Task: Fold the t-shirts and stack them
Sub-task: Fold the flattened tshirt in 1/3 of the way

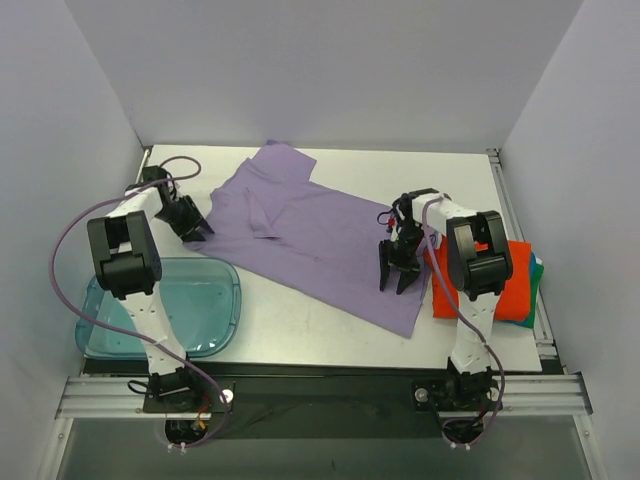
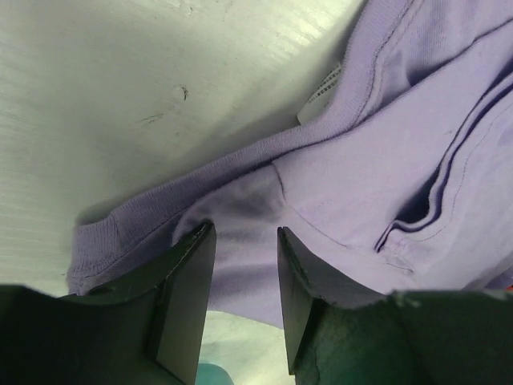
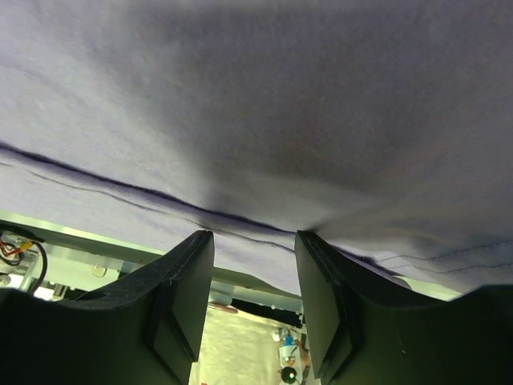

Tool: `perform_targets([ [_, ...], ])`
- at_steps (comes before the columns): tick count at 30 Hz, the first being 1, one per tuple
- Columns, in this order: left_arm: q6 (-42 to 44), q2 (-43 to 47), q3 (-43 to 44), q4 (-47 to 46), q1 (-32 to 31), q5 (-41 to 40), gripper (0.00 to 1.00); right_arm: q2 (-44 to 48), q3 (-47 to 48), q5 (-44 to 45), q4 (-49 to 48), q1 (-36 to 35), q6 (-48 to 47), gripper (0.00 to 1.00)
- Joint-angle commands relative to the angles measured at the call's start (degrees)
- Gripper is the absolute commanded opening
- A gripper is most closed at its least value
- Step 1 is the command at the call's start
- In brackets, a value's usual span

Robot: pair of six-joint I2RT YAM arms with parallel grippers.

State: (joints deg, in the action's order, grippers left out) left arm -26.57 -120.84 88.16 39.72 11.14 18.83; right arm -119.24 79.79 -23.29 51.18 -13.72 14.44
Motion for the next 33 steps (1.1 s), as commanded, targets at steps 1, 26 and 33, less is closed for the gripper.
perform_targets([
  [1,2.4,-1.16,-0.27,1.58,1.34,-5.2,0.48,-0.64,-0.95,1.32,2.88,-1.14,-1.25,0.45],
  [26,10.04,-5.02,10.09,5.8,8.82,-17.96,0.47,-1.97,0.71,-2.47,7.45,-10.54,-7.67,0.46],
  [33,10.57,-3.44,17.83,7.47,-0.39,-14.79,0.49,2.69,6.15,0.44,8.85,-9.84,-6.18,0.46],
])
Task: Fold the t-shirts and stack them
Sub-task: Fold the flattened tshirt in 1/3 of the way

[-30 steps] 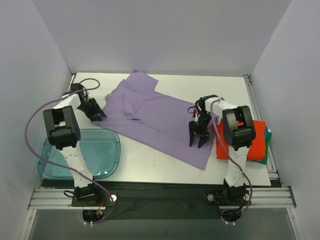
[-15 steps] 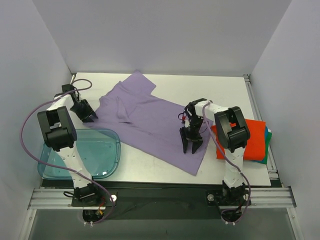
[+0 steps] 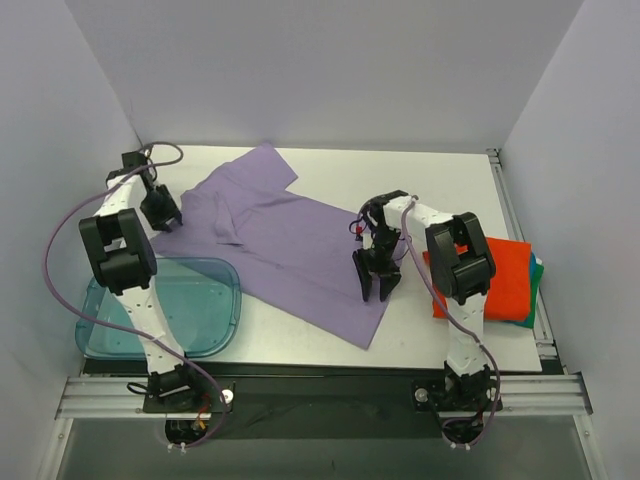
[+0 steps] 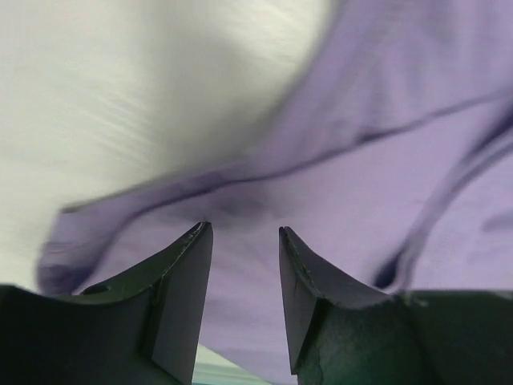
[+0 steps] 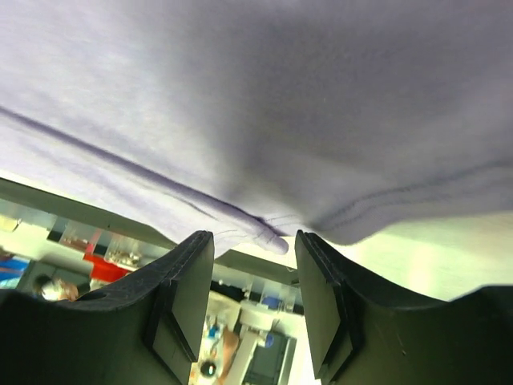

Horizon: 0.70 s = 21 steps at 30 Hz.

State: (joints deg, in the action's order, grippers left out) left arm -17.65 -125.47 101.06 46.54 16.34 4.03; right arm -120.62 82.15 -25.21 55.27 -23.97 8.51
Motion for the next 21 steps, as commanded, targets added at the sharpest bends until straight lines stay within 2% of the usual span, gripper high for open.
perform_targets([
  [1,1.31,2.32,5.03,0.57,-6.66,0.45,0.49,4.68,4.42,2.53,4.85,1.11,-0.08,0.46],
  [3,0.6,3.56,4.07,-0.31,-10.17,0.45,0.5,6.18,5.82,2.8,5.03,1.99,0.98,0.46],
  [7,-1.59,6.81,-0.5,-0.14,-12.82,2.2,0.5,7.15,7.06,2.19,4.94,4.8,1.77,0.46],
  [16,-2.3,12.88,-14.73,-1.89,-14.76,1.15,0.48,0.91,11.45,1.31,4.15,6.74,2.21,0.46],
  [21,-3.53,12.53,-16.24,-4.7,-15.63,3.7,0.47,0.56,11.54,0.69,3.62,7.27,2.56,0.46],
])
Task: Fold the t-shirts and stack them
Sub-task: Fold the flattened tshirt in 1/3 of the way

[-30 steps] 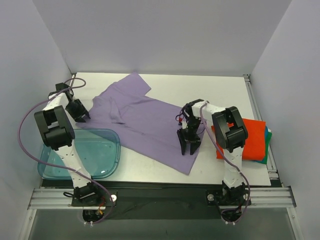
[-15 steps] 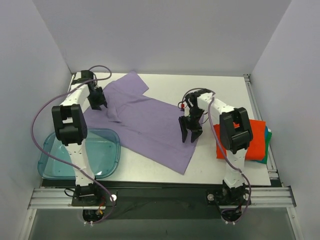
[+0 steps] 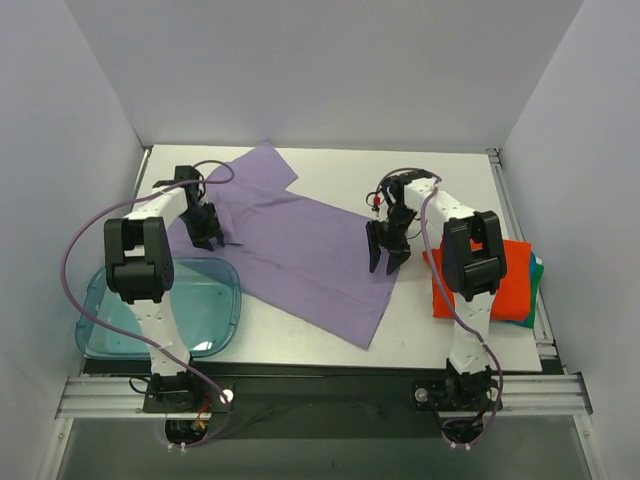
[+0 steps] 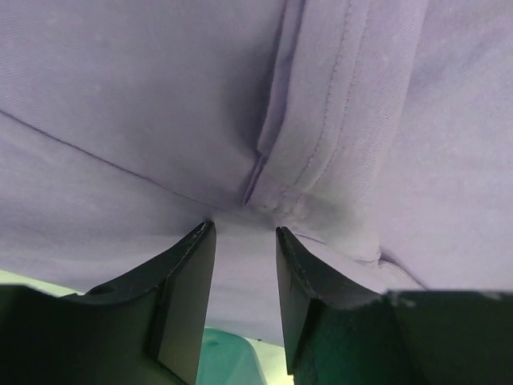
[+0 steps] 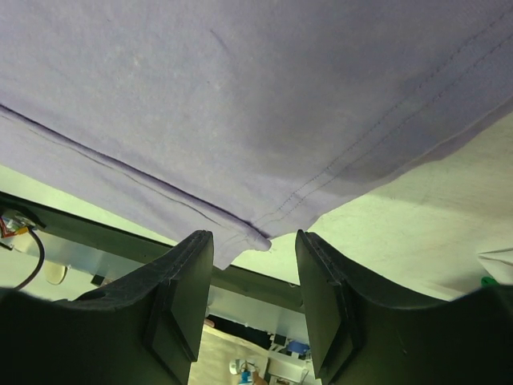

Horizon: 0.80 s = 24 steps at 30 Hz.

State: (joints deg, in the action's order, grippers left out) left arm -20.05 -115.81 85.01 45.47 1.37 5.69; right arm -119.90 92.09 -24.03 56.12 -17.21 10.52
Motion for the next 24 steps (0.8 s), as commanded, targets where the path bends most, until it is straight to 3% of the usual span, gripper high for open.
perform_targets([
  [1,-1.82,2.52,-0.11,-4.07,-0.66,2.56,0.46,-0.16,1.51,-0.66,2.86,0.69,0.55,0.46],
  [14,-3.06,-1.61,4.11,-3.9,-0.93,1.69,0.42,-0.6,0.72,-0.93,2.59,1.04,0.55,0.46],
  [16,-2.89,-1.61,3.85,-4.95,-0.93,2.3,0.31,-0.69,0.63,-1.02,2.68,1.22,0.64,0.46],
  [21,-2.97,-2.93,4.98,-4.69,-2.58,3.1,0.19,-0.78,0.72,-1.11,2.68,1.22,0.81,0.46],
  [24,-2.62,-3.02,5.34,-4.95,-3.04,3.36,0.06,-0.78,0.63,-1.11,2.59,1.3,0.9,0.46],
])
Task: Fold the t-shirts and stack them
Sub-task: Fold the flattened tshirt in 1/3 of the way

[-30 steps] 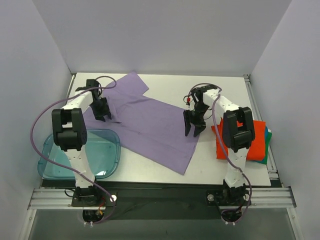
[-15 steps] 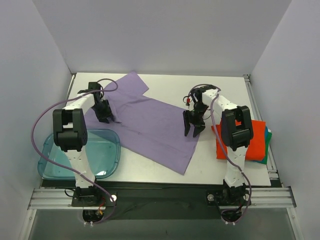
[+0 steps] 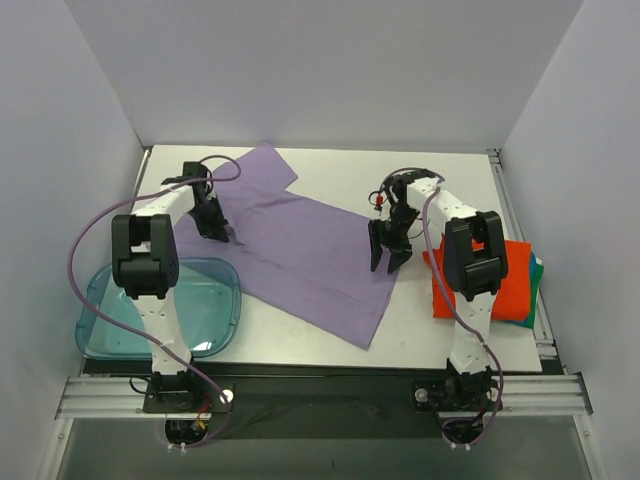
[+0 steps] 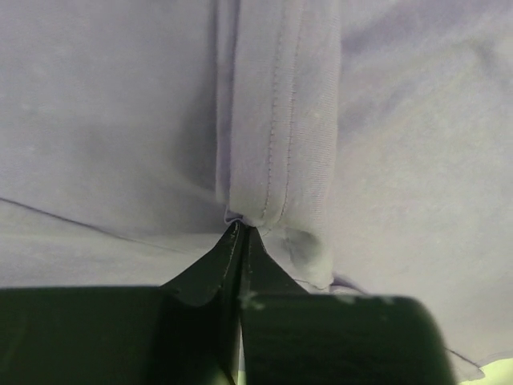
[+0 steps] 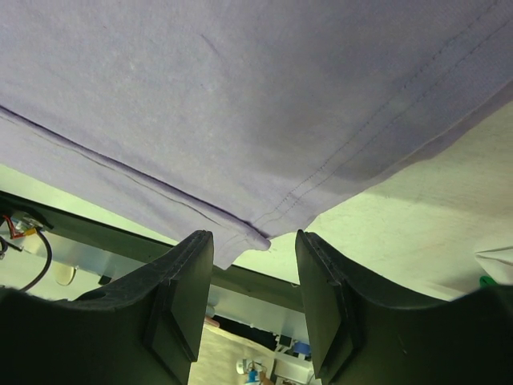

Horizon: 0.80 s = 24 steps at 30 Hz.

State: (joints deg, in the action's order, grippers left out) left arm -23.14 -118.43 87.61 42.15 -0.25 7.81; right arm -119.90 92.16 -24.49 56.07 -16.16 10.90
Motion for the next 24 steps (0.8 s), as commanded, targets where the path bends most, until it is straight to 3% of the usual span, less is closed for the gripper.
perform_targets([
  [1,0.63,-0.4,2.91,-1.46,-1.59,1.15,0.0,-0.69,0.48,-0.65,2.55,0.17,0.53,0.46],
  [11,-0.07,0.31,5.81,-3.57,-4.93,1.94,0.0,-0.69,0.39,-0.56,2.46,0.34,1.06,0.46],
  [24,-1.38,-6.98,15.04,-1.81,-9.33,4.58,0.0,-1.04,-0.23,-1.0,2.46,1.31,1.41,0.46],
])
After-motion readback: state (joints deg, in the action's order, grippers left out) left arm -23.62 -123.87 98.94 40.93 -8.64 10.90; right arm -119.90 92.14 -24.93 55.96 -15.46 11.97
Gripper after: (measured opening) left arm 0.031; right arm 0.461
